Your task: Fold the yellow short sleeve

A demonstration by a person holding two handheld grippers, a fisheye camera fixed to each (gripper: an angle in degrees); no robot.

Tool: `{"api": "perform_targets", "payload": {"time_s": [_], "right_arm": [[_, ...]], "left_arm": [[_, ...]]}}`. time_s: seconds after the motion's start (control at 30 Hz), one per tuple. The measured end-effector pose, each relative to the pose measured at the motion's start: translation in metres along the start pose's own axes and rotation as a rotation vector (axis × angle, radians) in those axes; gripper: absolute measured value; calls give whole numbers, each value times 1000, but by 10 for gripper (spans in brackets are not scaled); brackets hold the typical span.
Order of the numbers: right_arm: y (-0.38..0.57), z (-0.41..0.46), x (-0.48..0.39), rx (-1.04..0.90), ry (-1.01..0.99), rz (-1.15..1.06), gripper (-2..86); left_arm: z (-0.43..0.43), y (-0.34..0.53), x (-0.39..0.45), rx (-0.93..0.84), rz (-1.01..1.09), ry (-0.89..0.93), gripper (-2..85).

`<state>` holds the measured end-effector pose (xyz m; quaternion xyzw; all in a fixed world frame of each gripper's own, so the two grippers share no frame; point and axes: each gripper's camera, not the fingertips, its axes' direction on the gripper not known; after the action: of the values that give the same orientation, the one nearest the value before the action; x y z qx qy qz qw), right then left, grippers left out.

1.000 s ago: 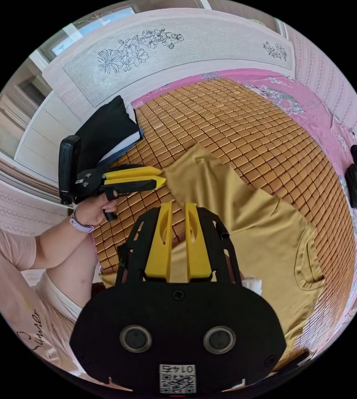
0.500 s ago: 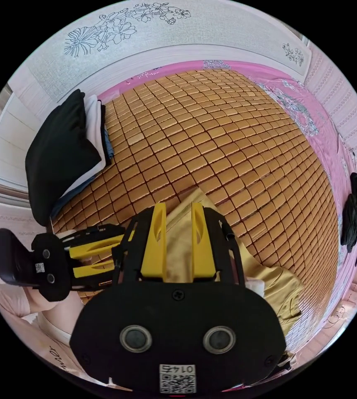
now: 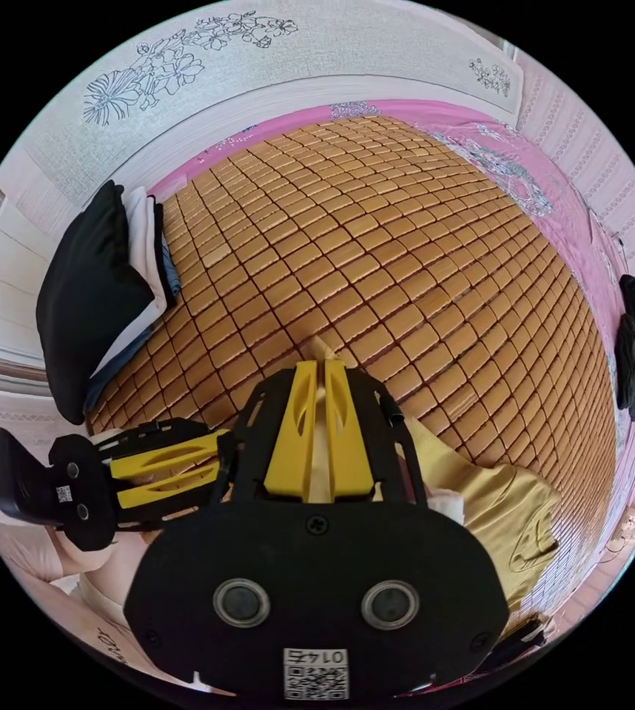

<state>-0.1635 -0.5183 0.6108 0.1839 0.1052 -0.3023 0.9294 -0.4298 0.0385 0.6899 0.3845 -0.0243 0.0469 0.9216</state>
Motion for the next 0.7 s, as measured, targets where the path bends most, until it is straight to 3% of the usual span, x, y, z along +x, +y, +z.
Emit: {"api": "perform_targets", "payload": {"time_s": [0.23,0.4,0.53,0.7], "right_arm": [[75,-94,61,262,-197,71,10],[191,-190,106,500,-202,187,17],[316,-205,134,551,-37,424,54],[377,-172,156,318,22,532,100]], "left_arm": [[-29,-3,30,136,96,-15,-4],[-79,0,85,407,281,278,31],[-68,-2,113,312,331,406,59],[-27,-4,125,29,353,342,66]]}}
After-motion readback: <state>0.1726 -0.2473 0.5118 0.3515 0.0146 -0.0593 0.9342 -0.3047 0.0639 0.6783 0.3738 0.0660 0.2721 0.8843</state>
